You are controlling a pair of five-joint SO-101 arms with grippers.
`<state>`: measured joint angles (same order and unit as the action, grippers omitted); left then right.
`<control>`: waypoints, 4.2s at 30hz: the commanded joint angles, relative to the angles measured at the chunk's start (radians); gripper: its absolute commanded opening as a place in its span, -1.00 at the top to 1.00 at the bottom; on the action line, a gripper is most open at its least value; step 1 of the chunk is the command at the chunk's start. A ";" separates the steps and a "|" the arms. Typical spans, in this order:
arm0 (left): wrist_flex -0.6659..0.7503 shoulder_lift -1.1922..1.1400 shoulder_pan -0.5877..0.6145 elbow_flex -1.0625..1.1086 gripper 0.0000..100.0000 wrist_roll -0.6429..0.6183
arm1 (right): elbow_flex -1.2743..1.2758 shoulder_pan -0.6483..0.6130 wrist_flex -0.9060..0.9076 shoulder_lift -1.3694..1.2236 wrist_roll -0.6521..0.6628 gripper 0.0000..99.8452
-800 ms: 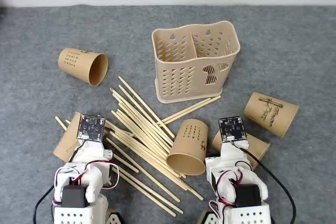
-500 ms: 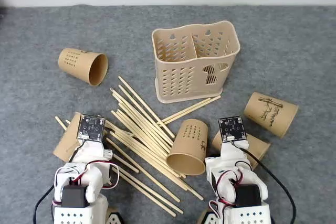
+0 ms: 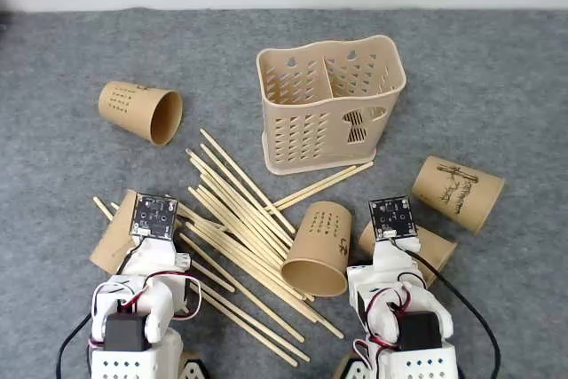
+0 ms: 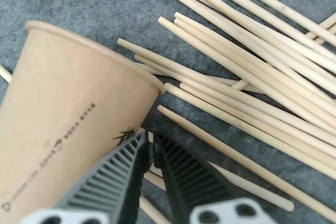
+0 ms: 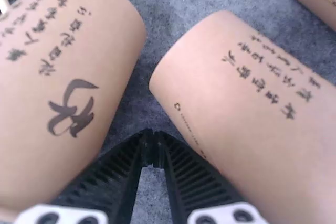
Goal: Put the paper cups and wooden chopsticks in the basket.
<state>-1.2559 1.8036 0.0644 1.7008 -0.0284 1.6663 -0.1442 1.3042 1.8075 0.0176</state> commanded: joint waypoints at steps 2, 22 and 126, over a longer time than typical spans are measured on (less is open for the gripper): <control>-0.005 0.015 0.000 -0.018 0.97 -0.011 | 0.017 0.001 0.005 0.007 0.009 0.98; -0.005 0.015 0.000 -0.018 0.97 -0.011 | 0.017 0.001 0.005 0.007 0.009 0.98; -0.005 0.015 0.000 -0.018 0.97 -0.011 | -0.652 0.415 0.122 -0.665 -0.034 0.32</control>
<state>-1.2559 1.8036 0.0644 1.7008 -0.0284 0.9805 0.2547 1.4975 1.1477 -0.0038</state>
